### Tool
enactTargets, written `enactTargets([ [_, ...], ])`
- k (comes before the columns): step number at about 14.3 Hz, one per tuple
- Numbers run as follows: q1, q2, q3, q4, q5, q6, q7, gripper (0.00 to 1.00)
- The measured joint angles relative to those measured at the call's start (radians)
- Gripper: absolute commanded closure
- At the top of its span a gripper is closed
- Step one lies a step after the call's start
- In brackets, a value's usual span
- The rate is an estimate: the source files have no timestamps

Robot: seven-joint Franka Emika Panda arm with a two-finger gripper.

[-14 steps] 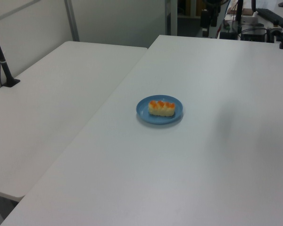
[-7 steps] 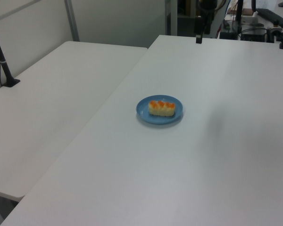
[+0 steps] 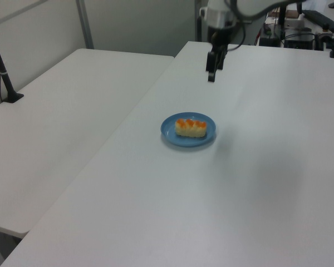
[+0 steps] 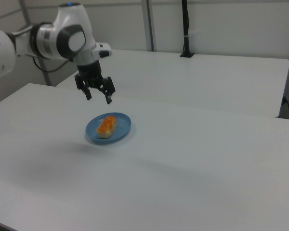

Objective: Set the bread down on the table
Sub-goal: 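Move the gripper down over the bread on the blue plate, then lower the gripper around the bread and close it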

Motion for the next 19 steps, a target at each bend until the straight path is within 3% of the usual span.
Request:
enactTargets([
  [7,0.058,0.203,0.001,0.005,0.000,0.217,0.002,0.00],
  [13,0.085,0.301,0.000,0.007,-0.075,0.341,0.082,0.00],
  [14,0.083,0.304,-0.002,0.008,-0.076,0.346,0.082,0.11],
  [16,0.078,0.307,-0.004,0.008,-0.077,0.346,0.082,0.44],
  [18,0.076,0.310,-0.004,0.008,-0.077,0.350,0.082,0.62],
  [19,0.076,0.310,-0.004,0.009,-0.077,0.351,0.083,0.62],
])
